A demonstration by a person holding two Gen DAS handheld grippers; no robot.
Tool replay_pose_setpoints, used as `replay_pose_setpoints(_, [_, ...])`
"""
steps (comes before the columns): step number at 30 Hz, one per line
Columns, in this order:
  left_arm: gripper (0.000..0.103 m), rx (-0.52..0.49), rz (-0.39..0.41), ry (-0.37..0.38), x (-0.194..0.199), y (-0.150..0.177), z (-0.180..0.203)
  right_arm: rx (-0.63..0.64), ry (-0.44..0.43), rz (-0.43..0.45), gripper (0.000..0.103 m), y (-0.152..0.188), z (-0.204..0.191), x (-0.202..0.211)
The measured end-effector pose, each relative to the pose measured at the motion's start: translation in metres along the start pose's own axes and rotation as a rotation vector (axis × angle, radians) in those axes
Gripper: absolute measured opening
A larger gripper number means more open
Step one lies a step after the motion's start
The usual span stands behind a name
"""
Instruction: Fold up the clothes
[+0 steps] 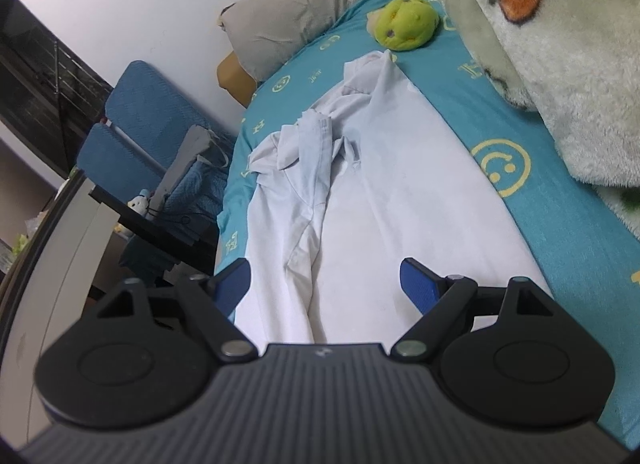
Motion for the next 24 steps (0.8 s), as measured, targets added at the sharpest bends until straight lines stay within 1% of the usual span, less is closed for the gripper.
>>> replay_pose_setpoints(1, [0.059,0.008,0.017,0.009,0.007,-0.007,-0.004,0.007,0.003,0.008,0.084,-0.002,-0.001,0.002])
replay_pose_setpoints(3, [0.068,0.021,0.070,0.028,0.023,-0.027,-0.015,0.018,0.009,0.025,0.084,-0.005,-0.001,0.005])
replay_pose_setpoints(5, [0.074,0.040,0.124,0.017,0.029,-0.055,-0.034,0.019,0.017,0.041,0.084,-0.008,0.000,0.007])
replay_pose_setpoints(8, [0.074,0.076,0.198,-0.049,0.021,-0.107,-0.074,0.009,0.024,0.053,0.084,-0.011,0.004,0.007])
replay_pose_setpoints(11, [0.077,0.101,0.301,-0.126,-0.004,-0.163,-0.123,0.002,0.027,0.057,0.084,-0.014,0.006,0.005])
replay_pose_setpoints(13, [0.077,0.115,0.332,-0.205,-0.031,-0.196,-0.159,-0.006,0.019,0.053,0.084,-0.015,0.006,0.002])
replay_pose_setpoints(15, [0.075,0.140,0.340,-0.254,-0.062,-0.219,-0.189,-0.009,0.003,0.051,0.084,-0.016,0.005,0.000])
replay_pose_setpoints(17, [0.075,0.177,0.321,-0.296,-0.094,-0.234,-0.217,0.002,0.000,0.057,0.084,-0.019,0.004,-0.001])
replay_pose_setpoints(18, [0.072,0.203,0.305,-0.308,-0.108,-0.237,-0.228,0.013,0.006,0.061,0.084,-0.020,0.005,-0.001])
replay_pose_setpoints(20, [0.070,0.252,0.280,-0.321,-0.132,-0.240,-0.246,0.017,0.015,0.063,0.084,-0.022,0.007,-0.005])
replay_pose_setpoints(22, [0.063,0.285,0.270,-0.328,-0.150,-0.242,-0.258,0.015,0.023,0.060,0.084,-0.024,0.011,-0.012])
replay_pose_setpoints(24, [0.058,0.303,0.294,-0.306,-0.156,-0.242,-0.260,0.008,0.029,0.060,0.084,-0.026,0.016,-0.020])
Point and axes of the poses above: each gripper's, at about its wrist camera, not at the fingertips, and x roughly against the way its jaws point, z to its right, y to its underside, the point moved 10 cm from there along -x, roughly the way its jaws point, and after that the axes turned 13 degrees about x, right-handed, at the moved point
